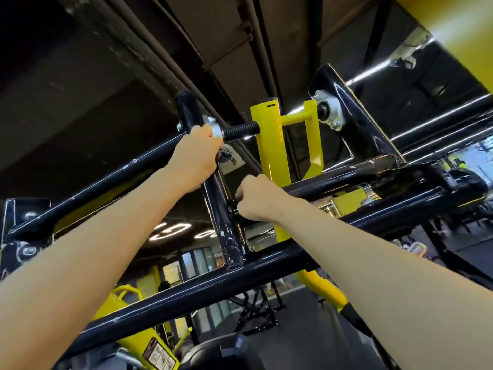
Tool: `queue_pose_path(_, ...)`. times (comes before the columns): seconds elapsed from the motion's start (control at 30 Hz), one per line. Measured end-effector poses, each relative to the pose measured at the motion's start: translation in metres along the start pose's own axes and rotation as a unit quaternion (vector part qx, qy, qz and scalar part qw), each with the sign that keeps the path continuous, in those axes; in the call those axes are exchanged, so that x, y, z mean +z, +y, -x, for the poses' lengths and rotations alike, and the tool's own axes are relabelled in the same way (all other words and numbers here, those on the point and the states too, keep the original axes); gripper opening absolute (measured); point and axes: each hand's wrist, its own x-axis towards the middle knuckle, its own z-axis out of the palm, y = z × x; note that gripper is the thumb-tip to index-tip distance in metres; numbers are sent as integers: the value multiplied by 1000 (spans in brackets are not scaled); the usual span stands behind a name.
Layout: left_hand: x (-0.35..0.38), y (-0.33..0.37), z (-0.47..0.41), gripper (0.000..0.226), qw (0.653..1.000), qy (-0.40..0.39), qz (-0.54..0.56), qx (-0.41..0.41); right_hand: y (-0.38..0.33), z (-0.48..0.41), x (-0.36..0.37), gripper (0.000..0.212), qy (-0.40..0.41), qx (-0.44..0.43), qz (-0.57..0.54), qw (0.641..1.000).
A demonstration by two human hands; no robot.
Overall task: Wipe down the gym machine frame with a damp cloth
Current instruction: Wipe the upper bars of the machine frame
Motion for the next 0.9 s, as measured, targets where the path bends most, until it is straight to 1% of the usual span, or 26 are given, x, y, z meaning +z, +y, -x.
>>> queue_pose_path(0.07, 2, 20, -1, 30, 992, -91, -54, 76, 2, 1, 0, 4, 8, 11, -10, 1000)
queue_pose_path(0.1, 4, 28, 2, 29, 981, -143, -58, 116, 3, 2, 0, 14, 13, 21, -26, 999)
queue_pose_path(0.13, 5, 31, 1, 29, 972, -175, -68, 139, 5, 3, -3, 20, 21, 22, -36, 999)
queue_pose_path(0.17, 4, 31, -4, 29, 969, -178, -90, 144, 7, 2, -3, 14, 27, 30, -57, 998)
queue_pose_path(0.2, 2, 30, -13, 29, 968, -167, -128, 139, 8, 3, -4, 2, 32, 23, -70, 997)
queue_pose_path(0.27, 0, 27, -27, 30, 963, -123, -215, 109, 7, 4, -1, 25, 32, 19, -75, 996)
queue_pose_path(0.3, 2, 30, -32, 30, 957, -121, -244, 104, 7, 4, 2, 31, 31, 15, -65, 997)
queue_pose_path(0.33, 3, 35, -35, 30, 948, -148, -259, 110, 8, 4, 5, 33, 41, 9, -52, 998)
queue_pose_path(0.37, 6, 42, -36, 27, 942, -194, -246, 121, 8, 4, 7, 34, 48, 5, -50, 998)
queue_pose_path(0.43, 10, 55, -35, 16, 931, -302, -167, 118, 10, 5, 5, 35, 56, 11, -75, 996)
queue_pose_path(0.47, 9, 56, -36, 13, 930, -320, -146, 107, 11, 6, 2, 34, 56, 17, -85, 995)
queue_pose_path(0.5, 6, 54, -41, 14, 932, -307, -163, 105, 13, 5, 0, 33, 58, 18, -89, 994)
queue_pose_path(0.57, 4, 47, -47, 17, 935, -217, -258, 109, 14, 6, -2, 31, 65, 11, -87, 994)
queue_pose_path(0.6, 5, 45, -47, 16, 935, -190, -281, 108, 13, 7, -2, 31, 69, 10, -85, 994)
queue_pose_path(0.63, 7, 47, -47, 13, 933, -206, -274, 110, 13, 6, -1, 31, 72, 8, -87, 994)
queue_pose_path(0.67, 7, 50, -48, 10, 933, -250, -231, 117, 12, 7, -1, 32, 70, 15, -90, 993)
queue_pose_path(0.73, 8, 59, -49, 5, 912, -375, -121, 115, 13, 4, -3, 33, 62, 41, -115, 991)
queue_pose_path(0.77, 8, 60, -51, 4, 905, -395, -109, 115, 15, 2, -3, 33, 60, 50, -131, 988)
queue_pose_path(0.8, 7, 60, -51, 3, 907, -383, -129, 120, 15, 1, -3, 32, 58, 58, -144, 986)
queue_pose_path(0.87, 7, 53, -50, 13, 920, -310, -198, 134, 15, -1, -1, 28, 56, 64, -149, 985)
queue_pose_path(0.9, 8, 50, -48, 18, 921, -298, -212, 136, 14, -1, 0, 27, 53, 65, -147, 986)
